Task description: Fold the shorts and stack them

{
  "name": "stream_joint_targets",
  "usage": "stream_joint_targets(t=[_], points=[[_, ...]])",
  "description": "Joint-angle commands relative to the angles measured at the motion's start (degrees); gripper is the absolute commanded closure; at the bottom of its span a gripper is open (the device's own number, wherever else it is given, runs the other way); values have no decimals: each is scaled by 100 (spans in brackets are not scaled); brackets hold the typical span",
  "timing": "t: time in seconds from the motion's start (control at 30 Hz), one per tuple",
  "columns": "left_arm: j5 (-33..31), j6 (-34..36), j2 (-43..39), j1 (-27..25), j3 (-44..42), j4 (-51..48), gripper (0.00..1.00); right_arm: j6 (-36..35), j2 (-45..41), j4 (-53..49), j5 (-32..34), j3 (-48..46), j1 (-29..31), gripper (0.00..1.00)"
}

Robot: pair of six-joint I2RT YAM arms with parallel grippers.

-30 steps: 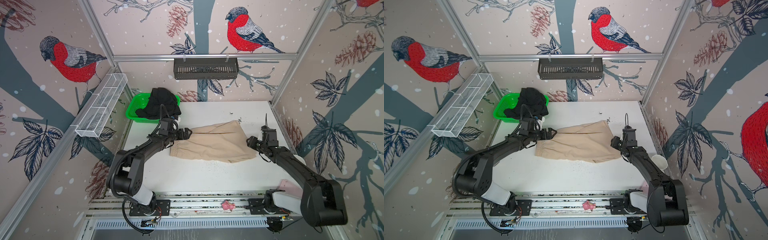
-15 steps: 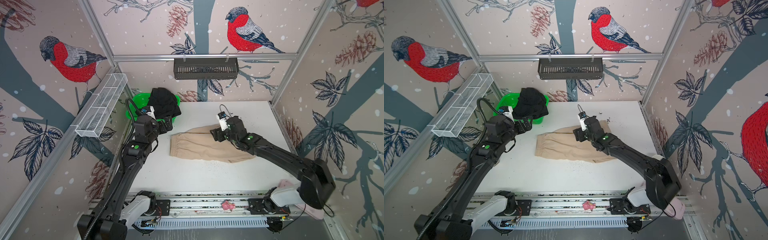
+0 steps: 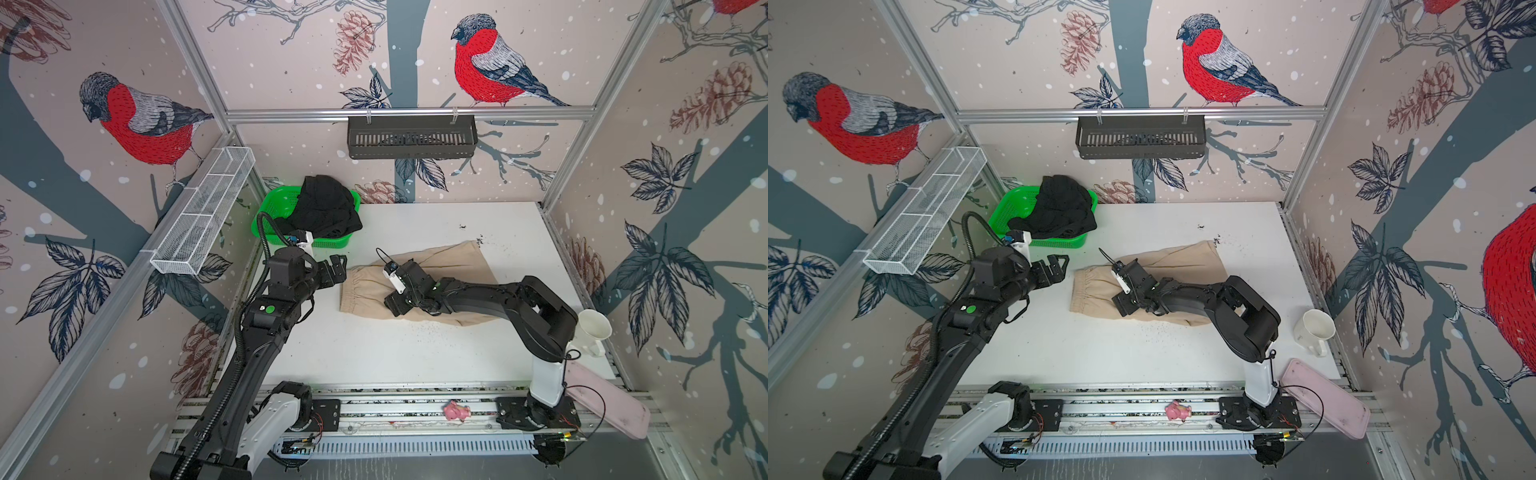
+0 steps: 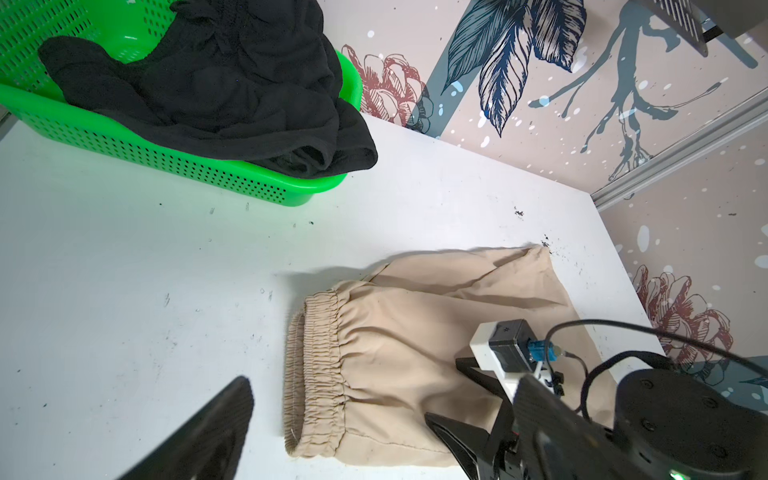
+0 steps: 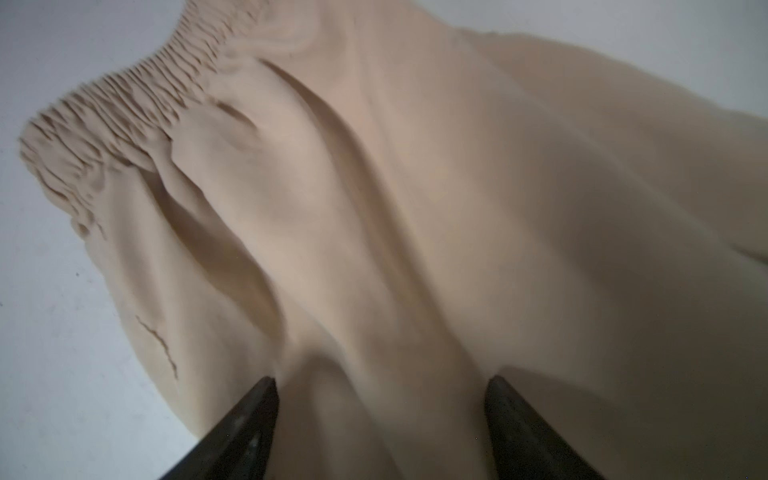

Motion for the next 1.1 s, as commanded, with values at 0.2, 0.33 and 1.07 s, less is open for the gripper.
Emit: stream_joint_targets(t=[0.2,0.33,1.07], points=[[-57,-7,-79,11,-95,67,2,-324,-777,-118,-570,-865,-524,22],[-314,52,-75,20,-82,28,2,-536,-1188,-209,-424,-780,-458,19],[343,400,349,1083,1546,-1128,2,-2746,1393,-252,1846,2286,1662,7]])
